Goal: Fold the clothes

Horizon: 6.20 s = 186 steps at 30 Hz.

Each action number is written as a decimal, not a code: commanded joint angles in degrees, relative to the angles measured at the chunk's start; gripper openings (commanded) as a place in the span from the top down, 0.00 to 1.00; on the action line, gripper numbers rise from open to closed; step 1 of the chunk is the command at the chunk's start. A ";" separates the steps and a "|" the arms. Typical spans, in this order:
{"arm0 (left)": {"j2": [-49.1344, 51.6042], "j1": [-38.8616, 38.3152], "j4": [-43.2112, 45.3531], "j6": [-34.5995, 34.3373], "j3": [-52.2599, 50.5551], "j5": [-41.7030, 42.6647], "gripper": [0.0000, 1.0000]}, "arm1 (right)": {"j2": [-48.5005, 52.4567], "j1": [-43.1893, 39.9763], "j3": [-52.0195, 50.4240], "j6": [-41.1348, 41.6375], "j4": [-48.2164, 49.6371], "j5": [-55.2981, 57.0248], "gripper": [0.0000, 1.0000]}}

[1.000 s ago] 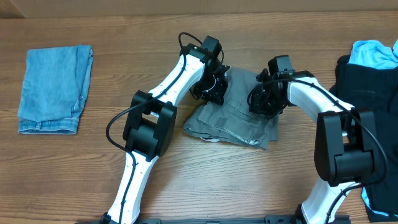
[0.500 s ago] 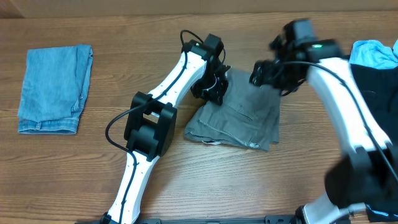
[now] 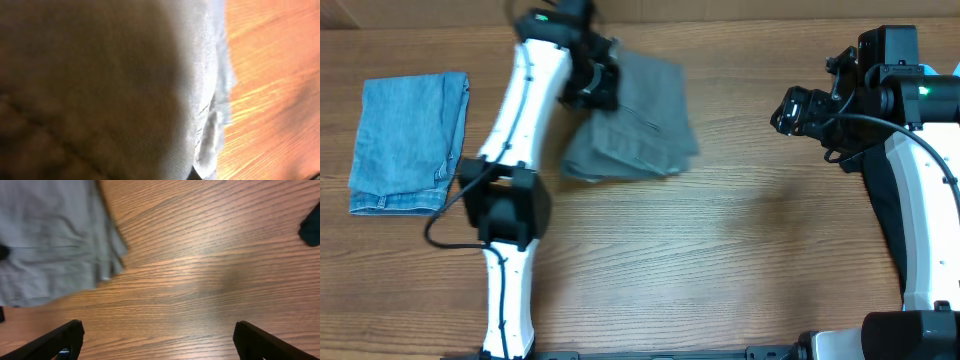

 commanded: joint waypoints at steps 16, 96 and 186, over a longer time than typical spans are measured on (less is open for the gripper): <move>-3.30 22.88 2.03 -4.57 1.84 6.45 0.96 | 0.02 -0.11 -0.24 -0.28 -4.33 0.44 0.00; -14.58 50.29 -3.72 -21.09 -2.58 -14.19 0.18 | 0.04 -0.11 -3.30 -1.99 -6.93 1.07 0.00; -5.25 54.75 1.64 -16.11 -26.97 -15.32 0.96 | 0.04 -0.11 -3.30 -1.97 -2.64 1.25 0.00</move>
